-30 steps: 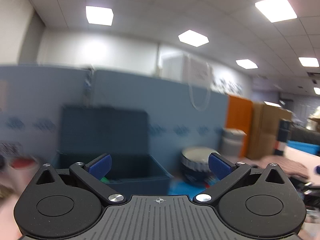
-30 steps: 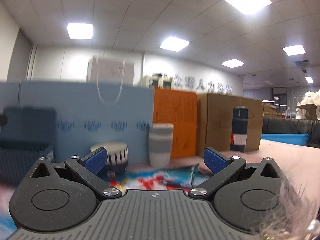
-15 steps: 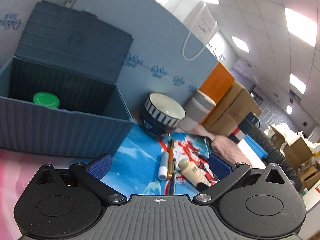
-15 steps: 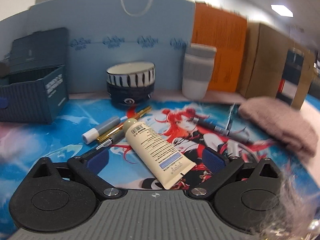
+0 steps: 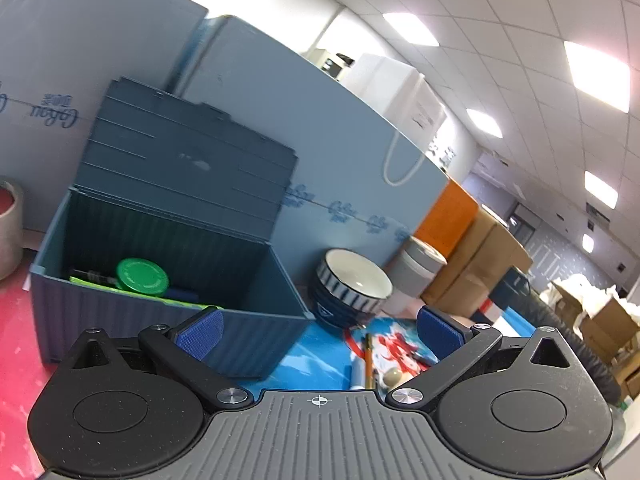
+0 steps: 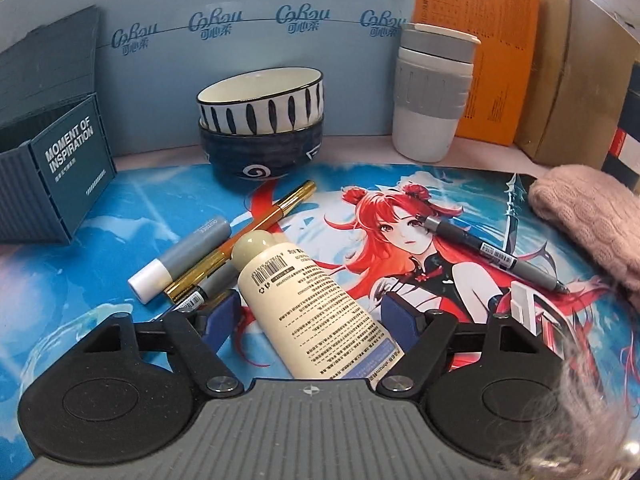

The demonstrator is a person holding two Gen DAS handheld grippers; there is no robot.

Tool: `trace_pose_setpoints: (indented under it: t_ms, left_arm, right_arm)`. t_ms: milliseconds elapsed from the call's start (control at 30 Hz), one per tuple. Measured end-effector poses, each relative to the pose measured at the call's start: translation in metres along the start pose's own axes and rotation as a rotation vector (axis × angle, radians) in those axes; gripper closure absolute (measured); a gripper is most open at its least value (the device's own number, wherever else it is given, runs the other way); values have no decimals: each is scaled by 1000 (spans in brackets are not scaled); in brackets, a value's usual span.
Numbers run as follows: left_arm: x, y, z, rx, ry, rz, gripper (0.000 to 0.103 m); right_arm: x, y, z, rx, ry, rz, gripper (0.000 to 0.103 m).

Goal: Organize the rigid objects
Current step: 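Close the right tool on the cream lotion tube and lift it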

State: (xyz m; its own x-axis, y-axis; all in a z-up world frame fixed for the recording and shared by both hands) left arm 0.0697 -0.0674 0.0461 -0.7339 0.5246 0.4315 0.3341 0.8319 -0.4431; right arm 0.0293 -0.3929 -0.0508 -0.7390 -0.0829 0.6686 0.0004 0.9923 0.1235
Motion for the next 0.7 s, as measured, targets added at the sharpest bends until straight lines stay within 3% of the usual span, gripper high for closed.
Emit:
trace_pose_setpoints:
  t_ms: [100,233,467,700]
  left_arm:
    - [3,10,-7,26,-10,-18,0]
    - [8,26,-16,74,-38,-42,0]
    - [13,50,-30,154,-68,-80,0]
    - [11,61,-33,159,-69,-117,0]
  right_arm:
    - [2,4,-1,-13,-3,10,51]
    - [5,10,-3,-38,-6,37,59]
    - [22,25,-3,-102,-68,34,62]
    - [62,61,-7,-114,-231,-2,62]
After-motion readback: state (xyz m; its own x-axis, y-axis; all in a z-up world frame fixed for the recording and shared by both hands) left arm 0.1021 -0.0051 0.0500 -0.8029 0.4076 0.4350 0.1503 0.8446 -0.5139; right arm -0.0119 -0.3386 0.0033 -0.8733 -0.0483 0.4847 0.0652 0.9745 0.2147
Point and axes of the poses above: each gripper's, at about its wrist camera, not at the fingertips, and x roughly against the way its jaws point, y to its left, z to its underside, the point moved 3 cm from there along -x, roughly the way its jaws point, and after that the axes turned 12 degrees about -z, right-handed, at the moved point
